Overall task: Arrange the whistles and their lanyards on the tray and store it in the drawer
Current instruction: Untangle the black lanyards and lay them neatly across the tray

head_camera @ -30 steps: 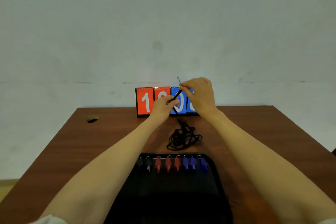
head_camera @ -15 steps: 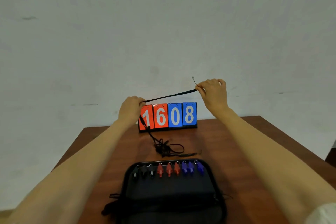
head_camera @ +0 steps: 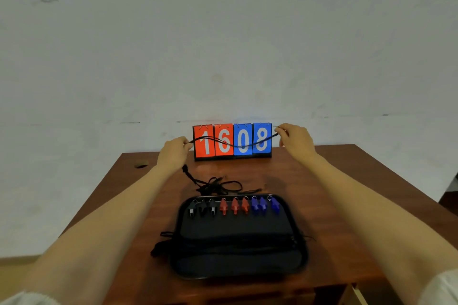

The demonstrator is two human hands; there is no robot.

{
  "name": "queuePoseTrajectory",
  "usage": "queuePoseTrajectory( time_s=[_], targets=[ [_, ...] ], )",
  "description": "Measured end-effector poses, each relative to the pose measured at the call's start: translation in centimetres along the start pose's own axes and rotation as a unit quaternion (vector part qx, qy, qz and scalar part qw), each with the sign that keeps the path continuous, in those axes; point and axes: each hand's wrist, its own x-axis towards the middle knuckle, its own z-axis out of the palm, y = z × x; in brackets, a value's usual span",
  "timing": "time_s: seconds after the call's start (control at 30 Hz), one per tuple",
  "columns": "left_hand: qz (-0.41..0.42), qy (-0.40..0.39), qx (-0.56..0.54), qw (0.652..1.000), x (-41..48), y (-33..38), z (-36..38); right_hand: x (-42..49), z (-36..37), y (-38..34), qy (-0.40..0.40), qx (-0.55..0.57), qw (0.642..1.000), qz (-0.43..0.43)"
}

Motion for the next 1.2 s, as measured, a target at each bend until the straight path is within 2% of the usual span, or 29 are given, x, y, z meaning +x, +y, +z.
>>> queuePoseTrajectory(
  time_s=[0.17, 0.3, 0.43, 0.57, 0.8, 1.03, 1.13, 1.2],
  targets=[
    [0.111, -0.022, 0.027, 0.993, -0.2, 3.7, 0.5, -0.7, 2.3, -4.6, -0.102, 0.148, 0.984, 0.013],
    [0.169, -0.055, 0.038, 0.983, 0.1, 6.1, 1.3, -0.6, 3.8, -7.5, -0.182, 0.102, 0.975, -0.081],
    [0.197, -0.05, -0.016, 0.979, 0.0, 6.9, 1.7, 0.4, 4.9, -8.1, -0.176, 0.048, 0.978, -0.101],
    [0.171, -0.059, -0.049, 0.982, 0.5, 6.3, 2.5, 1.9, 4.9, -7.5, -0.182, 0.037, 0.981, -0.064],
    [0.099, -0.1, -0.017, 0.99, 1.5, 3.9, 4.8, 4.9, 3.5, -6.2, -0.135, 0.168, 0.976, 0.031],
    [0.036, -0.064, -0.026, 0.997, 3.7, 2.5, 7.1, 7.6, 3.5, -3.1, -0.028, 0.163, 0.982, 0.091],
    [-0.019, -0.022, -0.05, 0.998, 5.1, 1.4, 7.5, 8.4, 3.1, -1.5, -0.008, 0.14, 0.984, 0.114],
    [-0.07, -0.018, -0.067, 0.995, 6.3, 1.2, 7.5, 8.5, 3.1, -0.5, -0.022, 0.123, 0.984, 0.126]
  ],
)
